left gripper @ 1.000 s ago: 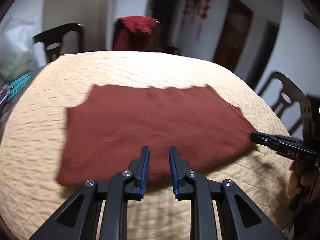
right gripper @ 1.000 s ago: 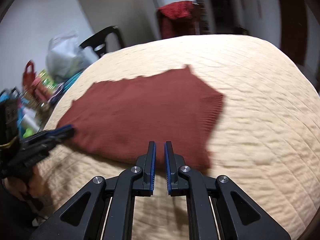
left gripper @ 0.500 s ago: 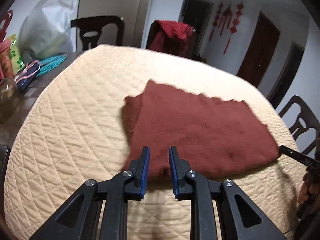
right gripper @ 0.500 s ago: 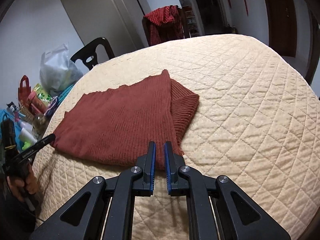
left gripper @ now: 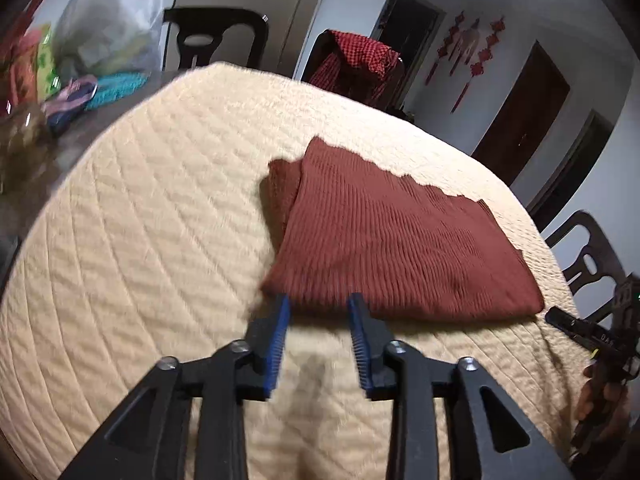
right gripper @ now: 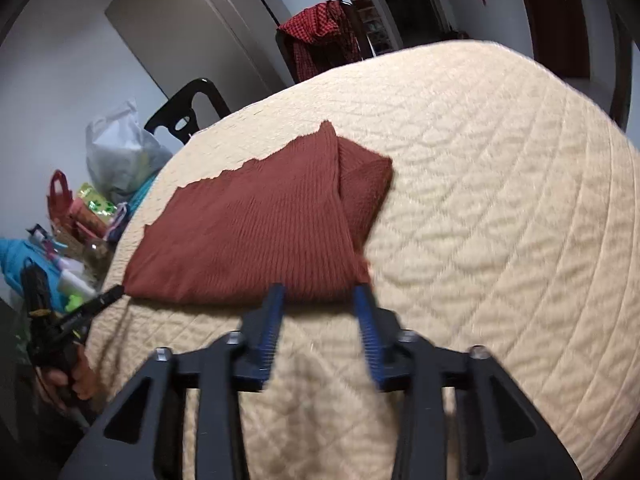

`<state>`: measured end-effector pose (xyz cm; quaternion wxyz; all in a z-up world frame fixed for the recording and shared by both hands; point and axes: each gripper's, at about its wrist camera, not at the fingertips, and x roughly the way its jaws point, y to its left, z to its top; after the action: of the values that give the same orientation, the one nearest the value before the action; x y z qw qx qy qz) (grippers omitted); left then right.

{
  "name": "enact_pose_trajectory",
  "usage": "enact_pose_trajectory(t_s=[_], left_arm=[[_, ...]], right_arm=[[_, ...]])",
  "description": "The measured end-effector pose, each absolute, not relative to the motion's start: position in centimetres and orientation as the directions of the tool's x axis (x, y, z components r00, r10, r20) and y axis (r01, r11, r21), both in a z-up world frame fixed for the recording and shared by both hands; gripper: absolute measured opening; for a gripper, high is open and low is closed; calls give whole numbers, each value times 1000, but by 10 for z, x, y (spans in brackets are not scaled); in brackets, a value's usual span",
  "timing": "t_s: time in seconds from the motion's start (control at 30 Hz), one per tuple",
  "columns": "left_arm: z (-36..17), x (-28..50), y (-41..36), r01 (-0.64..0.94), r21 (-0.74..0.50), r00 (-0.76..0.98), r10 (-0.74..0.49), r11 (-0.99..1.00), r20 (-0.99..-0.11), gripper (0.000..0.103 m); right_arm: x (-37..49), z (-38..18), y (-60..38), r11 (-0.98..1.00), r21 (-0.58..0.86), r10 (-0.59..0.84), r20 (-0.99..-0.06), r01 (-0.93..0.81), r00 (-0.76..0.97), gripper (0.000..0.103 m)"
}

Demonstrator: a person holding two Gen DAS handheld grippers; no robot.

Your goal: Fold small clothes

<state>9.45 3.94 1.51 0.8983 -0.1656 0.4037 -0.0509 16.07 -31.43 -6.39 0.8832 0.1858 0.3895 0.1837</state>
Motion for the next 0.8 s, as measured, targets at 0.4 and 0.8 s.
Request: enact_pose_trajectory(t_s=[0.4, 0.8], left_arm=[[-2, 120, 50, -149, -510, 644, -308, 847, -700, 48], [-5, 138, 48, -187, -475, 649, -255, 860, -717, 18]], right_arm=[[180, -81, -321, 756, 649, 559, -572, -85, 600, 45], [198, -86, -324, 708, 706, 577, -550, -33, 604, 16]])
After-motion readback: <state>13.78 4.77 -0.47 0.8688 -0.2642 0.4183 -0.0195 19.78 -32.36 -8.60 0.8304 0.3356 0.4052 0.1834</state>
